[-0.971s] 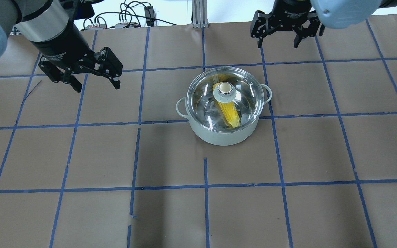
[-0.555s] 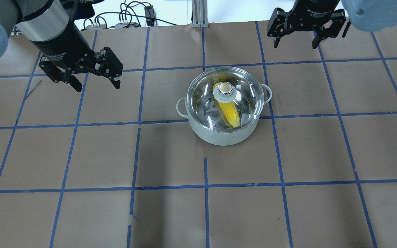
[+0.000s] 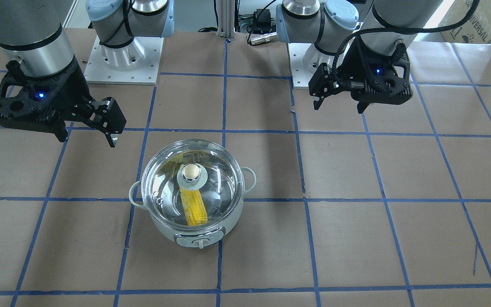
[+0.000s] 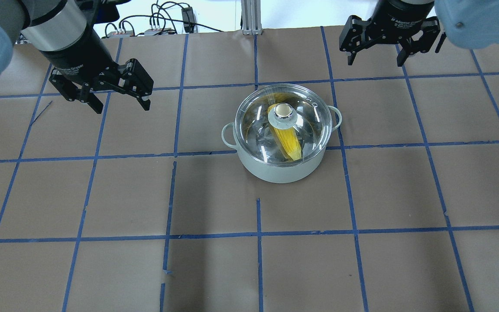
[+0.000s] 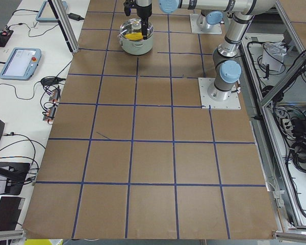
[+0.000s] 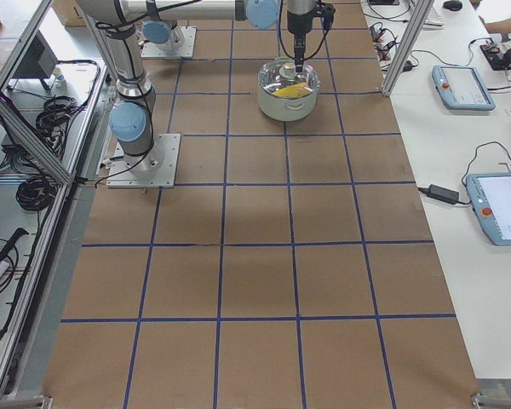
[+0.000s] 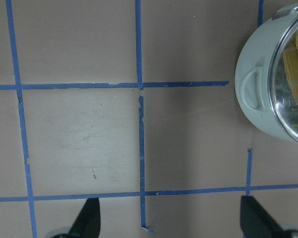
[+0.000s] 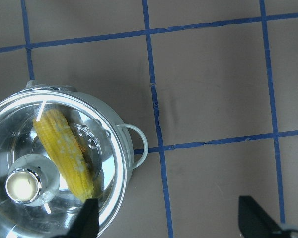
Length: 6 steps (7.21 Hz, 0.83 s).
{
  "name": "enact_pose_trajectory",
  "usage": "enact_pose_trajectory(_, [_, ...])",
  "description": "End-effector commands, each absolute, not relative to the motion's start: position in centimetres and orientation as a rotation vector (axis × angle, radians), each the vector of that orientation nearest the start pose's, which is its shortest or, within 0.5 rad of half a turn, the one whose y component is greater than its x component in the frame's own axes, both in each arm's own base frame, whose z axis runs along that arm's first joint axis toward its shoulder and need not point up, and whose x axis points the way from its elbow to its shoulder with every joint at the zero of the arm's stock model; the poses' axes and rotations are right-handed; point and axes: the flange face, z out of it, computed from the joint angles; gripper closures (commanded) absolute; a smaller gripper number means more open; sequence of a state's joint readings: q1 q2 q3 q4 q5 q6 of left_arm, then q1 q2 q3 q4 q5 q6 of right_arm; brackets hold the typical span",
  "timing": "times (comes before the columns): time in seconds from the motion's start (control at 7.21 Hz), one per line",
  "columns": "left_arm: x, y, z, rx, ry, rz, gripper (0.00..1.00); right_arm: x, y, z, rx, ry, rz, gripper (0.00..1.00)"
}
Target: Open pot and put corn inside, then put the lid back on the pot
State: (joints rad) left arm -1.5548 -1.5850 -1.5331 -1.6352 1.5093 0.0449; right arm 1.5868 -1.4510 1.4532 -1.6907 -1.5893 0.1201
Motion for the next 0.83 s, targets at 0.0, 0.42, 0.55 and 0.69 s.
enact_pose_trajectory(0.0, [-13.1,-50.3,48.4,0.056,3.199,0.088,0.00,14.0,-55.3,48.9,0.164,3.148,-0.169,0.00])
enact_pose_trajectory(0.42, [-12.9,-51.1,49.3,0.045,3.183,-0.053,0.02,13.8,-54.9,49.6,0.166,3.167,-0.174,0.00])
enact_pose_trajectory(0.55, [-12.7,-51.2,49.5,0.042,3.156,-0.076,0.02,13.6,-55.0,49.5,0.169,3.167,-0.170,0.00])
enact_pose_trajectory(0.69, [-12.7,-51.1,49.7,0.037,3.153,-0.085,0.01,13.2,-55.1,49.3,0.181,3.168,-0.162,0.00])
